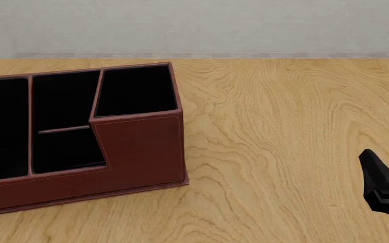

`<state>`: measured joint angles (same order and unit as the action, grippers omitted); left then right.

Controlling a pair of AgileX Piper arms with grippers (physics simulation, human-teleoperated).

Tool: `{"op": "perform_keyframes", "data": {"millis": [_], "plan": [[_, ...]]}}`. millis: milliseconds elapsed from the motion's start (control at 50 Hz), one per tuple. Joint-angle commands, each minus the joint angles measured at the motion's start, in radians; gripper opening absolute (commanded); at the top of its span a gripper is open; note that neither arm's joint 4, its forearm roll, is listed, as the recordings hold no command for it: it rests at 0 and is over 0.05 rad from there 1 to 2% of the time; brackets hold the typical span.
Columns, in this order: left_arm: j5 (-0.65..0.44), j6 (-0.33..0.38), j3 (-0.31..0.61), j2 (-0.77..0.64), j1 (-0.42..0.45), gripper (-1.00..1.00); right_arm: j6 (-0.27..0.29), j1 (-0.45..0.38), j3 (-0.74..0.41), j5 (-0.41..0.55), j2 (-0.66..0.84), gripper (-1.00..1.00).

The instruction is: Pick up the book and place it in the left compartment of the caddy.

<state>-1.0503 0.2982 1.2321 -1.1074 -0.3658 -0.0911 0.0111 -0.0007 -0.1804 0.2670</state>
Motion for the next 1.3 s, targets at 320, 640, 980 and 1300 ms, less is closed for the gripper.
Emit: {"op": "perform_keyframes", "data": {"millis": [320,640,980,1300], "plan": [[0.06,0.002,-0.158,0.013,0.044,-1.0,-0.006,0.006,-0.001,0.012,-0.018,1.0],[0.102,-0.034,-0.214,-0.002,0.065,-1.0,-0.01,0.014,0.0,0.02,-0.033,1.0],[0.177,-0.062,-0.255,-0.075,0.04,-1.0,-0.018,0.025,-0.001,0.036,-0.054,1.0],[0.264,-0.121,-0.289,-0.173,0.042,-1.0,-0.025,0.031,0.0,0.025,-0.045,1.0]]}}
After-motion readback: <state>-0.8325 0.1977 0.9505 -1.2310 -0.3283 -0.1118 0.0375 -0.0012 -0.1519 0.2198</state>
